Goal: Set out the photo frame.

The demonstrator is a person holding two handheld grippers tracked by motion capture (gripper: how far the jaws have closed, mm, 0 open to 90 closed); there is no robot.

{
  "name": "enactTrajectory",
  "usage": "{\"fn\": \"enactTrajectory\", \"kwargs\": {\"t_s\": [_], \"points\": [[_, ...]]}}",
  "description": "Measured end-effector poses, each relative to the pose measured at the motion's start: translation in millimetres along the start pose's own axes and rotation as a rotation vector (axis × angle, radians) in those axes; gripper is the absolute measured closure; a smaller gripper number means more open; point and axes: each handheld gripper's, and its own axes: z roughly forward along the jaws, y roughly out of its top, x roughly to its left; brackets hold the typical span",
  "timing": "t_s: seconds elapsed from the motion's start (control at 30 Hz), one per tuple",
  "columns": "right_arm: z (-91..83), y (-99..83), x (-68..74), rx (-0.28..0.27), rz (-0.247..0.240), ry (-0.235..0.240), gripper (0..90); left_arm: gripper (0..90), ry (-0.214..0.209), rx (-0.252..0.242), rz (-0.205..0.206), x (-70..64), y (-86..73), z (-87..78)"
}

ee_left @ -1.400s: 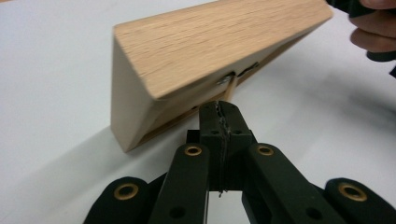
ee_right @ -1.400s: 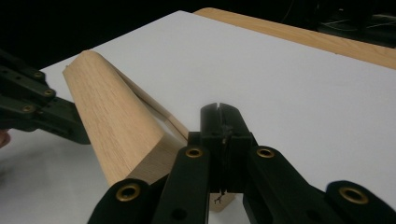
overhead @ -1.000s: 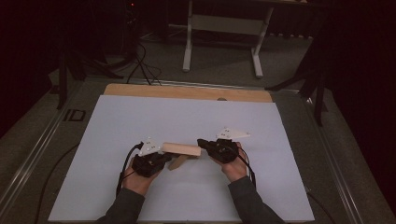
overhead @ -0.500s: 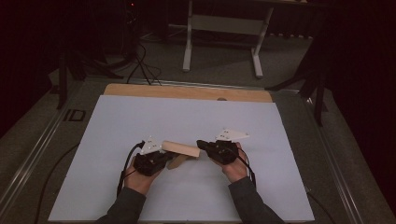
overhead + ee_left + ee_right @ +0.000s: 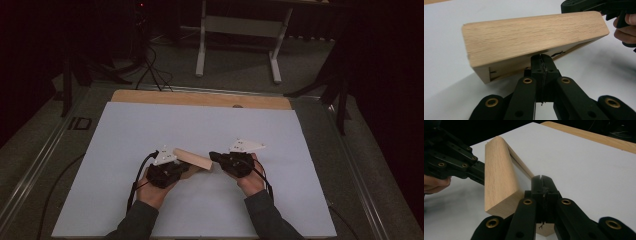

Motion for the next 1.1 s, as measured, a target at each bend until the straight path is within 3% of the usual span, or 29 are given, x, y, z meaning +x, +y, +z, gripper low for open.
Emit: {"fn": "enactTrajectory", "kwargs": {"t_s": [1.1], "points": [[-0.6, 0.2, 5.6, 0.011, -0.031, 0.013, 89.6, 89.7, -0.053, 0.020, 0.011, -11.9, 1.5, 11.9]]}}
